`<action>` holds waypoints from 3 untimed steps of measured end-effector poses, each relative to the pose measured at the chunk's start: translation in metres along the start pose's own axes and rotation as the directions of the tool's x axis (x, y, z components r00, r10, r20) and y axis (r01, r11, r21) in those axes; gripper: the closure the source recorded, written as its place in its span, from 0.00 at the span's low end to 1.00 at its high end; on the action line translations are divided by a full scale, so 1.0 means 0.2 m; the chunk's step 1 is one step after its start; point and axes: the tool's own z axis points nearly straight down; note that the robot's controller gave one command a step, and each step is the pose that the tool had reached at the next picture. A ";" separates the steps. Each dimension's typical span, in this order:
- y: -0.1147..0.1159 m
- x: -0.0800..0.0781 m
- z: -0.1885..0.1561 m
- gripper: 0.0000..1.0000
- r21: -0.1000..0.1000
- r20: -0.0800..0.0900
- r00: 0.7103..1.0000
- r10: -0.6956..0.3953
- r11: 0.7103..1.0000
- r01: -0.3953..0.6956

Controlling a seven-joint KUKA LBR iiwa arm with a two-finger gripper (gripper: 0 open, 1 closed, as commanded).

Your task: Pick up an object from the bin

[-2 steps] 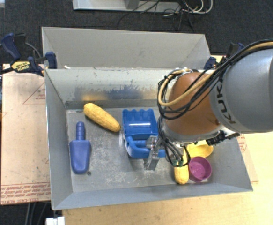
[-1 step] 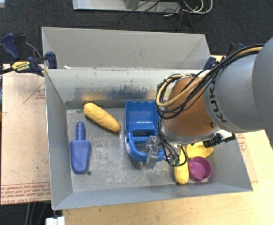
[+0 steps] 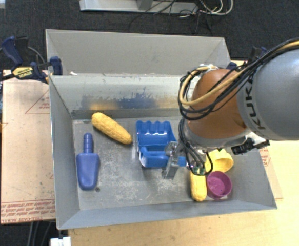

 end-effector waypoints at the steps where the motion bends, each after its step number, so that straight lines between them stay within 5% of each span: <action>1: 0.20 -0.28 0.49 1.00 -0.002 0.003 0.999 0.034 0.999 -0.034; 3: 0.20 -0.28 0.49 1.00 -0.002 0.004 0.999 0.034 0.999 -0.034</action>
Offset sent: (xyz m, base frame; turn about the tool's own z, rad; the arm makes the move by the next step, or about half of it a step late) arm 0.0000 0.0000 0.0000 0.0000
